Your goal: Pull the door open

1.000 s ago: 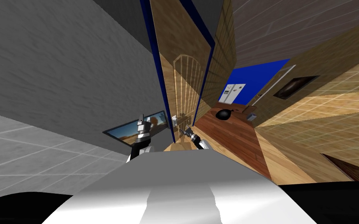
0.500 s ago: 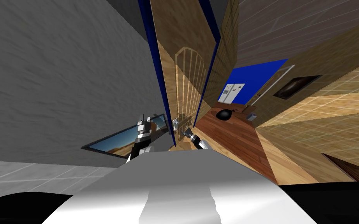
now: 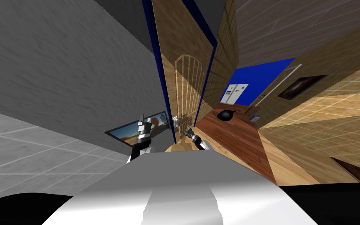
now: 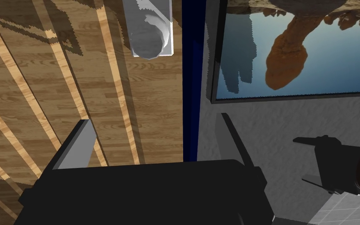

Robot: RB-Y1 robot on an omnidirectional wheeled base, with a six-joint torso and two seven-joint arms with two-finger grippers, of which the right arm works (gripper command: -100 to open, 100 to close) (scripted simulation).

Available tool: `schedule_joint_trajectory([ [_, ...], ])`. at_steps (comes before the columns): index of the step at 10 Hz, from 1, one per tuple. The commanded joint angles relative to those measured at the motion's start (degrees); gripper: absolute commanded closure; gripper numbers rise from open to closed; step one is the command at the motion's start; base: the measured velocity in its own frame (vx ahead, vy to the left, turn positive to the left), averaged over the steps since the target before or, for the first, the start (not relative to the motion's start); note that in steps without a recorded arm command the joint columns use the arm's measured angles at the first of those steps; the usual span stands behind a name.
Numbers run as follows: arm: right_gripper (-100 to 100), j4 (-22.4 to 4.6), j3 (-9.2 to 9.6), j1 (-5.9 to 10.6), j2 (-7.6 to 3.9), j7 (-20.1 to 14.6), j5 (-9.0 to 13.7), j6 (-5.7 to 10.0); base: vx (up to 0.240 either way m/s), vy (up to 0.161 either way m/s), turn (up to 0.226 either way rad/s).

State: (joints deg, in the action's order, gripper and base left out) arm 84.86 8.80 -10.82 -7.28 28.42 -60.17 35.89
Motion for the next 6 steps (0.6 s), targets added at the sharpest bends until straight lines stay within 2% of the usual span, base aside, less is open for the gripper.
schedule_joint_trajectory([
  [1, -100, -0.34, -0.81, 0.23, -0.08, 0.14, 0.26, -0.2, -0.184, -0.066, 0.15],
  [4, -100, -1.89, -4.23, 1.07, -0.46, 0.73, 1.49, -0.72, -0.2, -0.051, 0.242],
  [5, -100, -2.53, -5.67, 1.42, -0.62, 0.98, 2.01, -0.94, -0.144, -0.019, 0.282],
  [6, -100, -2.75, -6.16, 1.54, -0.67, 1.06, 2.18, -1.02, -0.072, 0.006, 0.173],
])
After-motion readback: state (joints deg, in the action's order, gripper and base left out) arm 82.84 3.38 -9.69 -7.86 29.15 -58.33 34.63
